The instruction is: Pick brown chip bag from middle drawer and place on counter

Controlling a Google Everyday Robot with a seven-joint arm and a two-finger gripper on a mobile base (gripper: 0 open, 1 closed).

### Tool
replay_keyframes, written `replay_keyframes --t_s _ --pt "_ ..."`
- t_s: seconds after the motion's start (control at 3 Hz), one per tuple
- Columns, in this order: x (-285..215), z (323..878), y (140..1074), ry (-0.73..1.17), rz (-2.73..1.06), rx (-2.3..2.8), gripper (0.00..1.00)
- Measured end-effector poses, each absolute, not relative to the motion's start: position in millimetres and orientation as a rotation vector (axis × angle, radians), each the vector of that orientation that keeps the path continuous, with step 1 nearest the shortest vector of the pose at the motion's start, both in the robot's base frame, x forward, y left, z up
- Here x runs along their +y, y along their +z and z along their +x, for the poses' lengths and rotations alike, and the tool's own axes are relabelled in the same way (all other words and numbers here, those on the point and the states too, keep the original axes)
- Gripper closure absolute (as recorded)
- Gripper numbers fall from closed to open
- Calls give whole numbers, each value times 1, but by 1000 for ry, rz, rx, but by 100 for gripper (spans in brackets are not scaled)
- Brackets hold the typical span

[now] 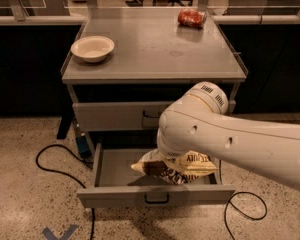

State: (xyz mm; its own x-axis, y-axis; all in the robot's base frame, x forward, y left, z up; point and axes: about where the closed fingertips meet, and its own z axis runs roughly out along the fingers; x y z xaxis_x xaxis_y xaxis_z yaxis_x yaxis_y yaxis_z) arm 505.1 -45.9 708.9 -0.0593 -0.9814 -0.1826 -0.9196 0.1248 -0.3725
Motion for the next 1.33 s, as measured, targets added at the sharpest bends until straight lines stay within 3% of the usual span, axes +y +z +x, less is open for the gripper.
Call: replay_keyframes --t_s 0.33,1.0,1.33 --pt "-49 509 712 -220 -1830 2035 100" --pt "-49 514 859 -447 -1828 1984 100" --pt "-52 519 858 -447 -1815 1995 100"
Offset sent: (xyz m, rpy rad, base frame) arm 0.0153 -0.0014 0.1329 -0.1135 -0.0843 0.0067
